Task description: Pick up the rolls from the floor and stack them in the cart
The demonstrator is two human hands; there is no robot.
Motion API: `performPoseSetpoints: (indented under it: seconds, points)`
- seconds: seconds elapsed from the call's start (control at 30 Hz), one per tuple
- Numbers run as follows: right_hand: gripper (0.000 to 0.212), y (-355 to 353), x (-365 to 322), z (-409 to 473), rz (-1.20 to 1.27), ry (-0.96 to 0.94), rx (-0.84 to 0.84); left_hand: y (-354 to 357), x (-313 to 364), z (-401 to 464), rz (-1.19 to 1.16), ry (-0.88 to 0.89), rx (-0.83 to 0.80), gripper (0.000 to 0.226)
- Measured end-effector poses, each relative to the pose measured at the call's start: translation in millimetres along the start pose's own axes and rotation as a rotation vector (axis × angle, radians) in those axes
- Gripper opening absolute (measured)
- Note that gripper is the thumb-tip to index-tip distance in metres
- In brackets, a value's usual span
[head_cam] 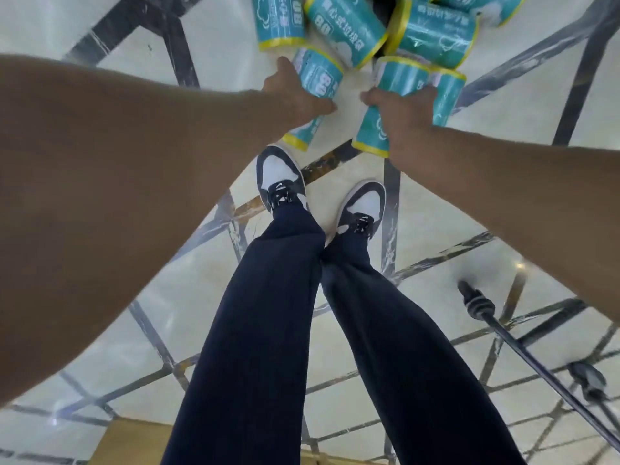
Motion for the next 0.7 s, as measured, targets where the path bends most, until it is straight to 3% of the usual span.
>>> performPoseSetpoints:
  seconds: [0.13,0.37,0.47,0.7]
  points:
    - [0.096,-46,-18,-87,0.021,-0.012,-0.034,-30,18,-91,-0.070,0.013,0.006,0.093]
    - [0.078,-169,-75,-277,0.036,-0.107,-0.101,-90,54,-311,-0.235,0.002,0.076,0.092]
    - [0.083,-229,-103,-360,0.055,-0.173,-0.129,-114,79,-412,-0.310,0.059,0.134,0.093]
    - [0.074,-346,-111,-521,0.087,-0.365,-0.142,-117,109,-601,-0.498,0.186,0.197,0.122]
Point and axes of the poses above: each hand's wrist, its own z-axis towards the middle knuckle, its own y-axis out of the palm, x = y × z, the point moved 1 cm from there along z, towards the middle knuckle, and after that the axes turned 3 degrees about -x, right-handed, at the moved point
